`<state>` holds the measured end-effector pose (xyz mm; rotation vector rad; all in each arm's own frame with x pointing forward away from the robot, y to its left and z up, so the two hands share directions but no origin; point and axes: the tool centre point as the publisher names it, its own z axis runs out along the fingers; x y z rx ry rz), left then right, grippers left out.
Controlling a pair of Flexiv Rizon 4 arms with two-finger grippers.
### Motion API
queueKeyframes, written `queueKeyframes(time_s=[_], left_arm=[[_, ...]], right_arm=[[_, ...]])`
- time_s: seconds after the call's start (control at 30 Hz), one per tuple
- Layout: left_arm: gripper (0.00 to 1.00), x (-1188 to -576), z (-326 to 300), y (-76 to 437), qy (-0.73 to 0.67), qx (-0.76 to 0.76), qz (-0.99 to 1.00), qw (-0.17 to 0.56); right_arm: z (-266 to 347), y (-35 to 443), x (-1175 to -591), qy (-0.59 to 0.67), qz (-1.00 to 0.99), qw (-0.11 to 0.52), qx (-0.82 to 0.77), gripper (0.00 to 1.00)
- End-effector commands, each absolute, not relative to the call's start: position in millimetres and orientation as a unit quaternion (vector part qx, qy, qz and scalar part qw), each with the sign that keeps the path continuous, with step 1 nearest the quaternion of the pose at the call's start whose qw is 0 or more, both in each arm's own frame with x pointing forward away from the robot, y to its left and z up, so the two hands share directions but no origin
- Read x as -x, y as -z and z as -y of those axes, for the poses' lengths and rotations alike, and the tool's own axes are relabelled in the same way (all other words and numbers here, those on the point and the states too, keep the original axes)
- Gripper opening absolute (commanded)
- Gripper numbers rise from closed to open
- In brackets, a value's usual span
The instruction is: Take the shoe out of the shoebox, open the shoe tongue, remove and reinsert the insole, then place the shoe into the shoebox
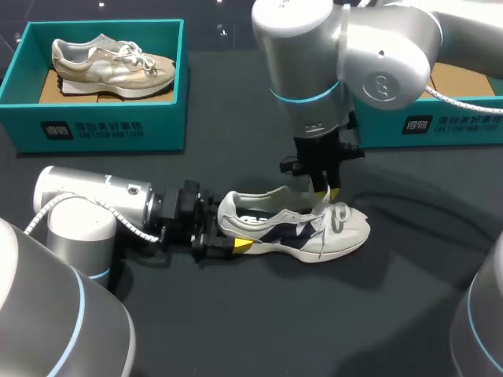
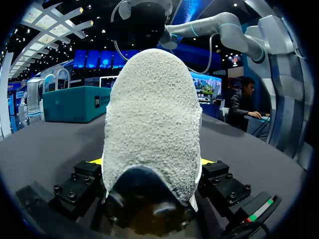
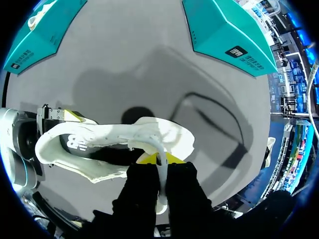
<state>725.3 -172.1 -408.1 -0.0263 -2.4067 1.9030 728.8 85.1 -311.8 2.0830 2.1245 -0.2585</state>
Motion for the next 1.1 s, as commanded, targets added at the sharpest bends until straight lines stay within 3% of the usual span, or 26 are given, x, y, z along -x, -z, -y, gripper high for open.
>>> queueKeyframes(time_s=[0.03,0.37,0.47,0.63,0.77,0.83,1.1], left_arm=[[0.0,-724,171,409,-0.62,0.008,0.784,0.035],[0.0,-724,171,409,-0.62,0.008,0.784,0.035],[0.0,-724,171,409,-0.62,0.008,0.784,0.035],[0.0,-724,171,409,-0.62,0.008,0.784,0.035],[0.0,-724,171,409,-0.62,0.008,0.784,0.035],[0.0,-724,171,409,-0.62,0.008,0.784,0.035],[0.0,-724,171,409,-0.62,0.008,0.784,0.035]], right_arm=[[-69,313,-727,0.057,-0.716,0.057,-0.694,0.0],[-57,333,-732,0.056,-0.724,0.042,-0.686,0.0],[-56,336,-731,0.058,-0.721,0.043,-0.689,0.33],[-48,338,-728,0.065,-0.713,0.056,-0.696,0.48],[-41,339,-727,0.073,-0.708,0.062,-0.699,0.5],[-34,340,-727,0.079,-0.706,0.063,-0.701,0.56],[-17,339,-724,0.09,-0.698,0.066,-0.707,0.53]])
